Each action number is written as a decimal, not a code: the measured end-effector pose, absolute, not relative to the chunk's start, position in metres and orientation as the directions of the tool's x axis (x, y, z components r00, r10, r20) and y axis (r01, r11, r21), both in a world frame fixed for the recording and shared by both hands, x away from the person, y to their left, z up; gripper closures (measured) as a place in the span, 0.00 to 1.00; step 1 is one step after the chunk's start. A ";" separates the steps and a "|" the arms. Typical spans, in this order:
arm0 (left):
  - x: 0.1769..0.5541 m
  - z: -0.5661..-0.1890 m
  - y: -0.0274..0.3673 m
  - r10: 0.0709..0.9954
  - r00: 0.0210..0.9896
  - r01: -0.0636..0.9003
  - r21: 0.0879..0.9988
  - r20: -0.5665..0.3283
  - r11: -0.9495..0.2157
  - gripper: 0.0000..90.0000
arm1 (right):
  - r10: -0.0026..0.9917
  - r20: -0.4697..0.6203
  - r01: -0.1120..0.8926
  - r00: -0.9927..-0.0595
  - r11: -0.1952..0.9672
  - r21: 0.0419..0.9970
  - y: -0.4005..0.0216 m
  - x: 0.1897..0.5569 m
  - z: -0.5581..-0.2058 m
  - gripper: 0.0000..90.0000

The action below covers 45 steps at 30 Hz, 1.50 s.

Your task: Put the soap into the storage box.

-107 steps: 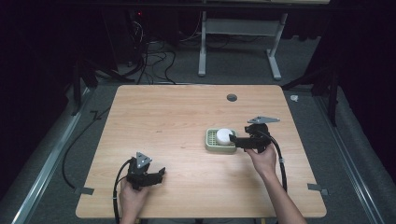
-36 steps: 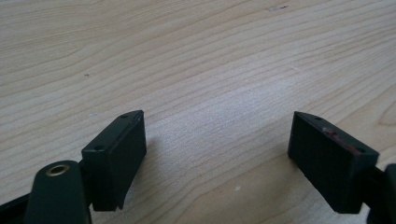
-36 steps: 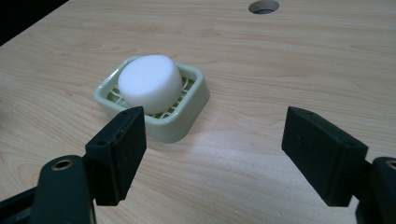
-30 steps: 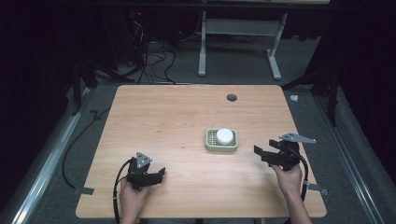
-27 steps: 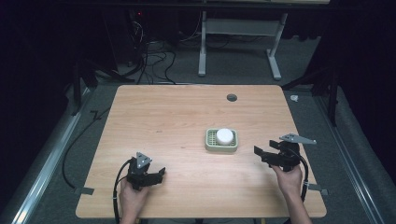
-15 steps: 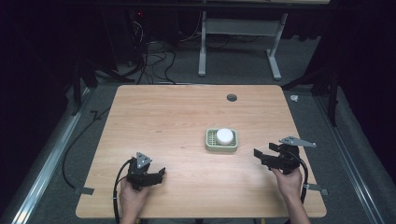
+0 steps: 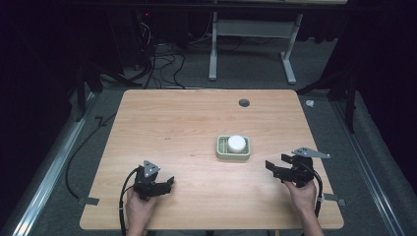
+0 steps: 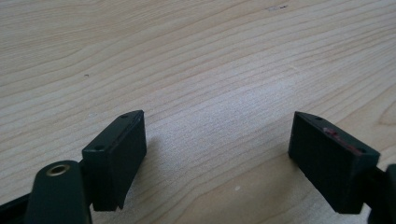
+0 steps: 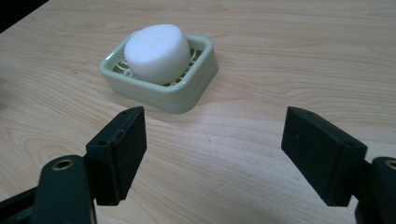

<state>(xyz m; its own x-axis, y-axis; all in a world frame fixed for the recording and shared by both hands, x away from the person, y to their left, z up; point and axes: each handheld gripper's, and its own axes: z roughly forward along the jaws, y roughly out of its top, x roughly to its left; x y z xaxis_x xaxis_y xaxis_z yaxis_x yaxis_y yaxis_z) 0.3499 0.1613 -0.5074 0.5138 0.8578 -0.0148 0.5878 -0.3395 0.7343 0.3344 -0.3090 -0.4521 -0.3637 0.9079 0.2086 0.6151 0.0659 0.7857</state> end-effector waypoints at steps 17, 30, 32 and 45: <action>0.350 -0.507 0.161 0.858 0.514 0.588 0.734 -0.014 -0.340 0.22 | 0.907 0.224 0.631 -0.356 0.057 0.774 -0.308 0.328 -0.463 0.26; 0.350 -0.507 0.161 0.858 0.514 0.588 0.734 -0.014 -0.340 0.22 | 0.912 0.210 0.649 -0.353 0.077 0.757 -0.302 0.326 -0.475 0.26; 0.350 -0.507 0.161 0.858 0.514 0.588 0.734 -0.015 -0.340 0.22 | 0.914 0.204 0.651 -0.351 0.082 0.754 -0.301 0.326 -0.477 0.26; 0.350 -0.507 0.161 0.857 0.514 0.587 0.734 -0.015 -0.340 0.22 | 0.927 0.151 0.666 -0.342 0.126 0.735 -0.296 0.326 -0.490 0.26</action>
